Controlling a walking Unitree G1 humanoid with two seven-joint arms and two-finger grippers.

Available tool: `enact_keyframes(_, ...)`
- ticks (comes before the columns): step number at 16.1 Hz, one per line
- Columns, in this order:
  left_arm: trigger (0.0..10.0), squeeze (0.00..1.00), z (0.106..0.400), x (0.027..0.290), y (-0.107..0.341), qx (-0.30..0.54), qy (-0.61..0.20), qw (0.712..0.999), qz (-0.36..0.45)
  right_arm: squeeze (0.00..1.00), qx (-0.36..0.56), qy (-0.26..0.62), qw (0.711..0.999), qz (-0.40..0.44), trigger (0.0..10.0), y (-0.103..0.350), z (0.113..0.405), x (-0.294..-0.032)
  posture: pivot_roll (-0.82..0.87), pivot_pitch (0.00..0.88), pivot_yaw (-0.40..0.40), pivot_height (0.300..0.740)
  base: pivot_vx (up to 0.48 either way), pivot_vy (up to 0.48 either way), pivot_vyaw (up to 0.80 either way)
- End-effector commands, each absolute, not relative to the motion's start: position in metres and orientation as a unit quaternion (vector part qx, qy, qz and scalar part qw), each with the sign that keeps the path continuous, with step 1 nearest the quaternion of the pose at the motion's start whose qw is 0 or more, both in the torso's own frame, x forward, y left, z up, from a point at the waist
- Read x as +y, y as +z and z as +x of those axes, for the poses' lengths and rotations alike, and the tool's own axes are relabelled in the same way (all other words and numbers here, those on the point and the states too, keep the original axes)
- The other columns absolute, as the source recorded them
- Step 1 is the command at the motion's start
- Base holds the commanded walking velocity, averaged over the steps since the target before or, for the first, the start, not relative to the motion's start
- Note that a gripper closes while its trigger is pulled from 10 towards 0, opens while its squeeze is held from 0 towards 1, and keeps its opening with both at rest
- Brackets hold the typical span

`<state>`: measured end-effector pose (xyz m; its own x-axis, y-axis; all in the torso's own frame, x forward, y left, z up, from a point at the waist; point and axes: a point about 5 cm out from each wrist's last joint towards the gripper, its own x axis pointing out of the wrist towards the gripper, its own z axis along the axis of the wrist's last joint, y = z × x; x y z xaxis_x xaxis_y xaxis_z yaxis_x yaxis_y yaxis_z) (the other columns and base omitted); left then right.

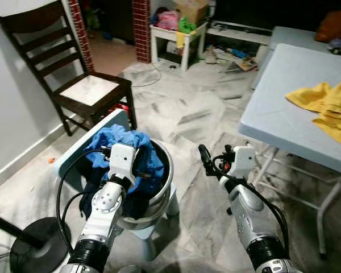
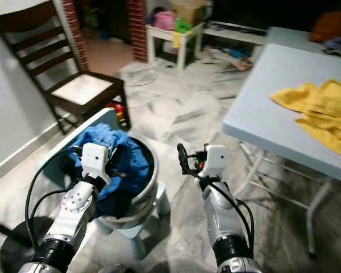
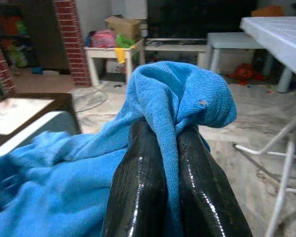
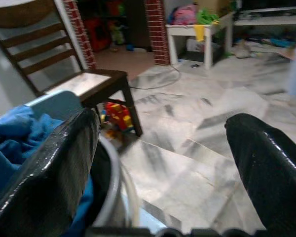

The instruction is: Hang hanger

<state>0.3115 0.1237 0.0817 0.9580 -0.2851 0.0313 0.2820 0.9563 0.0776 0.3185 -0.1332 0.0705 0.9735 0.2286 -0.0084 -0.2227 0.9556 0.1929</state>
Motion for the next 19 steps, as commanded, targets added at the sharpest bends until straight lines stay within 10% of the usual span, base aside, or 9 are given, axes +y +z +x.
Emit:
enact_keyframes(1, 10.0, 0.0, 0.31, 0.121, 0.079, -0.02, -0.154, 0.987, 0.037, 0.0, 0.015, 0.116, 0.989, 0.091, 10.0, 0.069, 0.317, -0.134, 0.13, 0.0, -0.025, 0.74, 0.0, 0.0, -0.8)
enact_keyframes(19, 10.0, 0.0, 0.31, 0.107, 0.088, -0.045, -0.19, 0.98, 0.029, 0.0, 0.006, 0.128, 0.989, 0.077, 10.0, 0.075, 0.323, -0.128, 0.13, 0.068, -0.027, 0.74, 0.0, -0.249, -0.8)
